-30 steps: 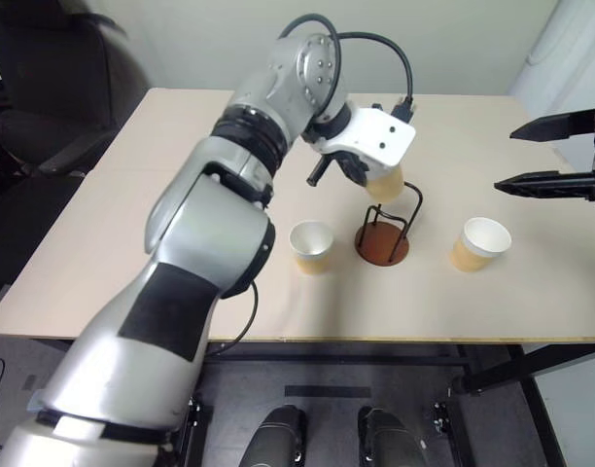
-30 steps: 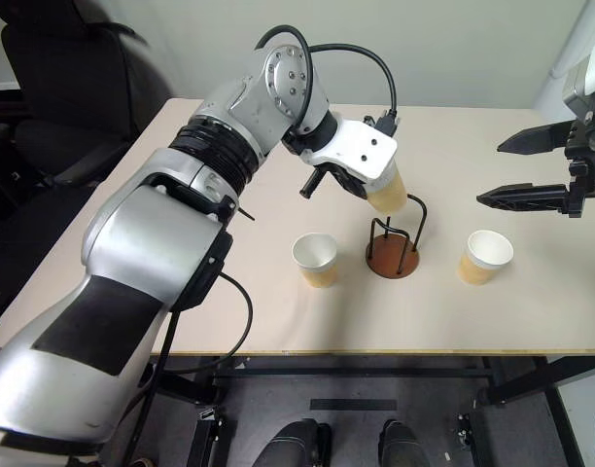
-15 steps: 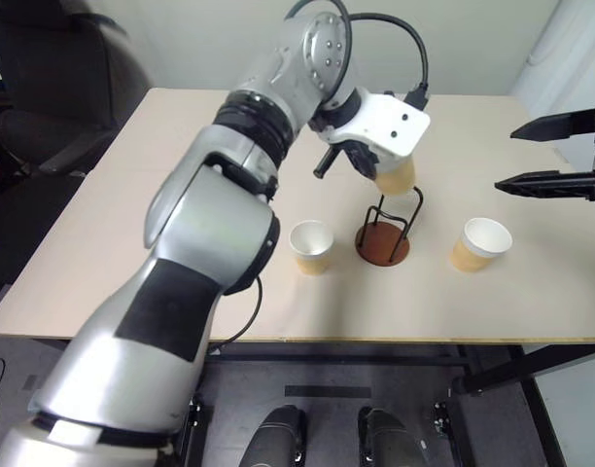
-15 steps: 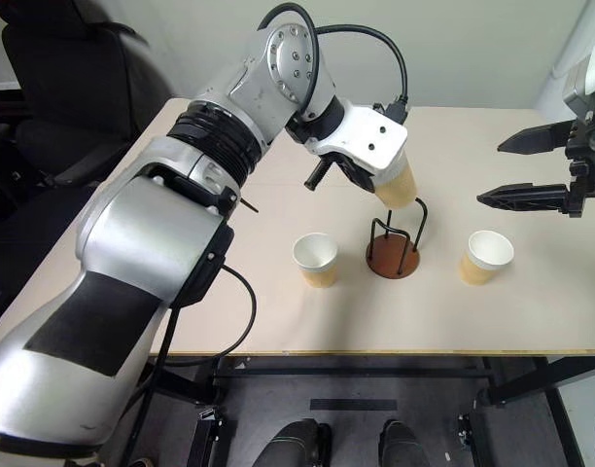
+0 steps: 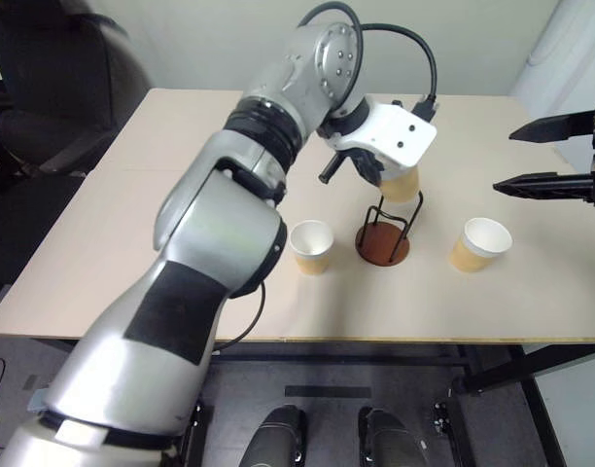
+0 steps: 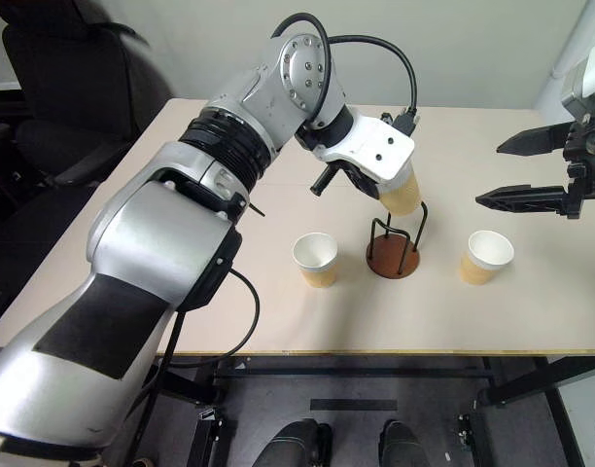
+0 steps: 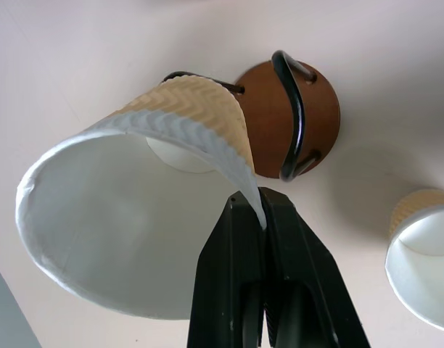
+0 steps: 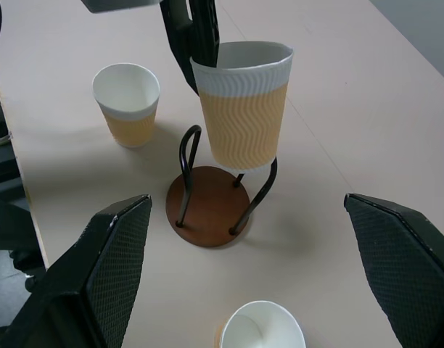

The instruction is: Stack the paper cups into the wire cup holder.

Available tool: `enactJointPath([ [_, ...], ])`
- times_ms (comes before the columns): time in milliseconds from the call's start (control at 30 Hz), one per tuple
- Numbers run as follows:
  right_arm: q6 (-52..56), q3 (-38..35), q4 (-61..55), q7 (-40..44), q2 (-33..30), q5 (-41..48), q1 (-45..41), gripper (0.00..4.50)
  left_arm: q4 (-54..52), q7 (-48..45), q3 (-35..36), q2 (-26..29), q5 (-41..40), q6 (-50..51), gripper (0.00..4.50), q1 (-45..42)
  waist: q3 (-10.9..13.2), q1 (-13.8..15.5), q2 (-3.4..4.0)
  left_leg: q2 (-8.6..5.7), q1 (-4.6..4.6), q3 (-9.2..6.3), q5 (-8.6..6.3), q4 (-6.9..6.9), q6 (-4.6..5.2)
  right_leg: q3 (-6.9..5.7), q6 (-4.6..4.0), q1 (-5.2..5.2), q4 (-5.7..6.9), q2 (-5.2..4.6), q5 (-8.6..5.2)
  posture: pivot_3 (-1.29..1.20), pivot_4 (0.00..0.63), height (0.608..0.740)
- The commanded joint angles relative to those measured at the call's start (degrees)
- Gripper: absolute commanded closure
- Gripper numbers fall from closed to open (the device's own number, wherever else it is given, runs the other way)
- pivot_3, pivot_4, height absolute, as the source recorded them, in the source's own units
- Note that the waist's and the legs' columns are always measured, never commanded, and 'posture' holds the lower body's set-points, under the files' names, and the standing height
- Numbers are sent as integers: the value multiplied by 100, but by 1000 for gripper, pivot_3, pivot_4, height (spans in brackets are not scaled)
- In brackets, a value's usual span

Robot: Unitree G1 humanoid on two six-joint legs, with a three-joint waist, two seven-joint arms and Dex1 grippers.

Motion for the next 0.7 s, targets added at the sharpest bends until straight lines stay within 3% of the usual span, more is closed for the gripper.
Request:
enactJointPath([
  [33,1,-286,-118,-58,-124,101,-17,167,-52,114,-29,34,67,-47,4452,-52,0,1,0,0,0,0,0,1,0,1,1,1,-1,-1,0,0,150,740],
  [700,-48,-258,-101,-112,-143,140,-4,167,-77,-465,-24,57,13,-199,4452,-26,0,1,0,0,0,1,0,2,0,0,2,1,-1,0,1,0,150,740],
])
